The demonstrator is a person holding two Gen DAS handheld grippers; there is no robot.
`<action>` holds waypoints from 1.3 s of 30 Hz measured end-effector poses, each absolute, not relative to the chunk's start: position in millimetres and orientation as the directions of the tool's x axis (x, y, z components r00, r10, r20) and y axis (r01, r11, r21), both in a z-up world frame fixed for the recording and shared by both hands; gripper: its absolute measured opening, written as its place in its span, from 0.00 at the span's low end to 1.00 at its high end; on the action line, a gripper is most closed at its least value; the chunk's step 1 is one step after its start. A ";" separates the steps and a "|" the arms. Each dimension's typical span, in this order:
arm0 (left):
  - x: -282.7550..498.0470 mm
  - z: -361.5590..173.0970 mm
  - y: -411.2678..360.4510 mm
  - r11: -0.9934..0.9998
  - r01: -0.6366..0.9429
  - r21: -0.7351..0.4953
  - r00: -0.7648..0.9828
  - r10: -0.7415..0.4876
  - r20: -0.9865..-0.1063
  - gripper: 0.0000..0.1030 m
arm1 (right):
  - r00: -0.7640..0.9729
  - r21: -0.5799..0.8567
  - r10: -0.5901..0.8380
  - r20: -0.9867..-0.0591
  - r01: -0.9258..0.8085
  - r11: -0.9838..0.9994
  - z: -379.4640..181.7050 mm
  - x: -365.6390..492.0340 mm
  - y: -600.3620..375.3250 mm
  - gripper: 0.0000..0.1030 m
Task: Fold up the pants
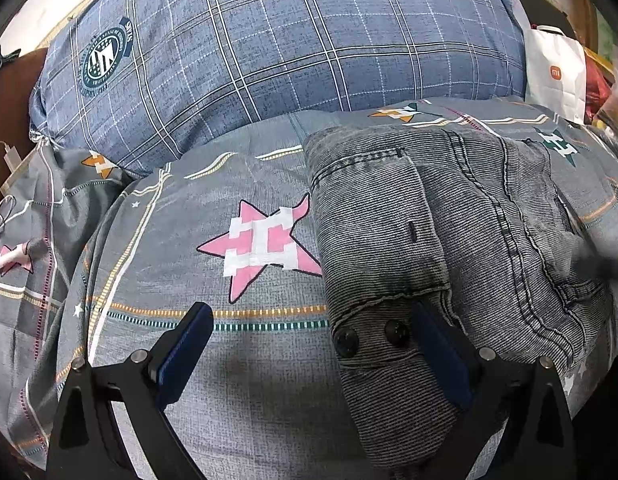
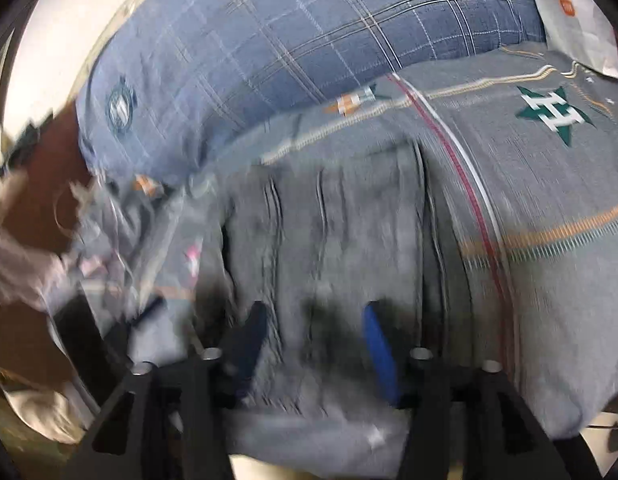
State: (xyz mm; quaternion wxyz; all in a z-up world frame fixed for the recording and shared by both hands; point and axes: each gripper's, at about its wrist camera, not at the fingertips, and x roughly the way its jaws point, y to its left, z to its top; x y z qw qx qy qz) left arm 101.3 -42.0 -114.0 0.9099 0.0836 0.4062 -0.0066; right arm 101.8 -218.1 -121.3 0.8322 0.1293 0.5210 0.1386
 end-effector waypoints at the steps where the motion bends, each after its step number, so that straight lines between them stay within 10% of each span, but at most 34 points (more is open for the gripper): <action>1: 101.3 -114.1 -42.0 0.986 0.082 0.146 0.670 0.054 -0.741 0.97 | 0.420 0.348 0.365 -0.831 -0.118 0.930 -130.8 96.7 -217.5 0.60; 9: 90.0 -73.3 -20.1 0.999 0.039 0.000 0.689 -0.027 -0.724 0.95 | 0.489 0.299 0.331 -0.807 -0.145 0.943 -130.8 89.6 -211.3 0.64; 22: 98.1 -112.7 -39.4 0.989 0.089 0.122 0.647 0.036 -0.761 0.98 | 0.593 0.197 0.268 -0.759 -0.183 0.963 -36.1 147.8 -206.4 0.63; 28: 97.5 -112.8 -34.7 0.992 0.095 0.077 0.645 -0.003 -0.764 0.98 | 0.415 0.053 0.112 -0.903 -0.151 0.987 -118.5 221.1 -189.5 0.64; 39: 104.3 -103.7 29.4 0.788 0.066 -0.612 0.524 -0.549 -0.651 0.96 | 0.434 0.034 0.149 -0.889 -0.261 0.965 -22.8 240.2 -146.6 0.68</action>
